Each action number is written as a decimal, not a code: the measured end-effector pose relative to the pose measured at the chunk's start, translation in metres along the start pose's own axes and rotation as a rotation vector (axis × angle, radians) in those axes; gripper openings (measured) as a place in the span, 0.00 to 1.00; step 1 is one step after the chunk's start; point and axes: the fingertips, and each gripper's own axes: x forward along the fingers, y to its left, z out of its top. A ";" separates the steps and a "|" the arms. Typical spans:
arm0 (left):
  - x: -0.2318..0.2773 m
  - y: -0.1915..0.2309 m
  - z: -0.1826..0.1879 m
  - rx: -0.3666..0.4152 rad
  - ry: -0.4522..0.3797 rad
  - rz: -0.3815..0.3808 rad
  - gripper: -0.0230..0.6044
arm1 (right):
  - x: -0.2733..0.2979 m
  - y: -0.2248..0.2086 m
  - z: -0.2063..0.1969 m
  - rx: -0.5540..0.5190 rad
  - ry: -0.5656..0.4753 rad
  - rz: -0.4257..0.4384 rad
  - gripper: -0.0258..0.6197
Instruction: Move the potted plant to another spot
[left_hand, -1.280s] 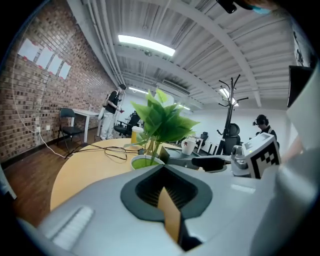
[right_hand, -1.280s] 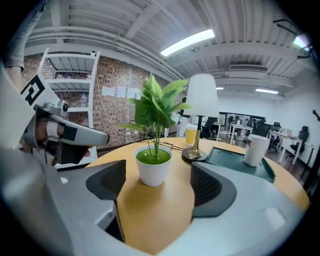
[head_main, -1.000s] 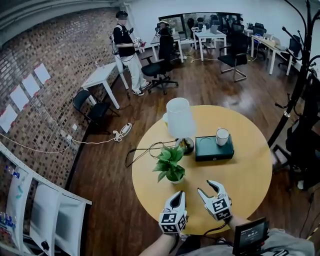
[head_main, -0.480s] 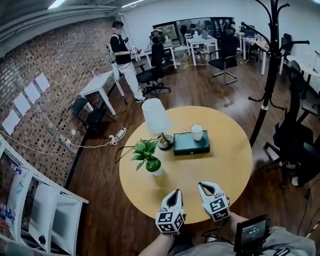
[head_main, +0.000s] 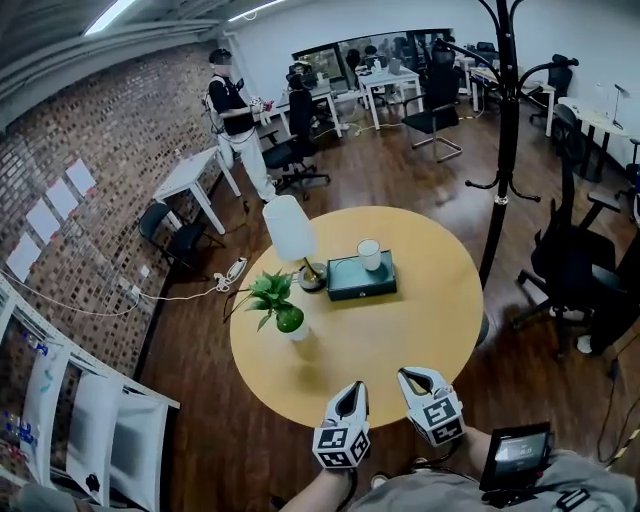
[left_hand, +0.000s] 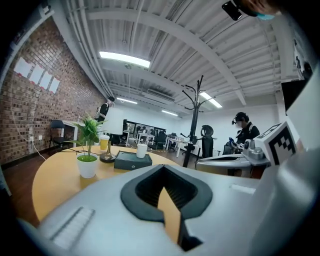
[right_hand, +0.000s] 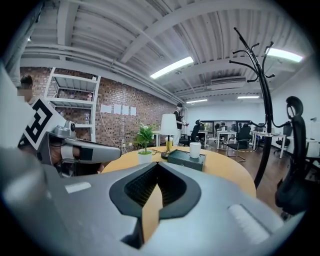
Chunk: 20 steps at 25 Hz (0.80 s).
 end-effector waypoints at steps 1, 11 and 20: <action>-0.002 -0.003 -0.002 0.000 0.003 -0.007 0.04 | -0.004 0.002 -0.001 0.003 0.001 -0.003 0.05; -0.019 -0.008 -0.008 -0.004 0.012 -0.065 0.04 | -0.025 0.018 -0.005 0.016 0.012 -0.064 0.05; -0.031 -0.007 -0.006 0.004 0.000 -0.093 0.04 | -0.024 0.030 -0.004 0.025 0.014 -0.091 0.05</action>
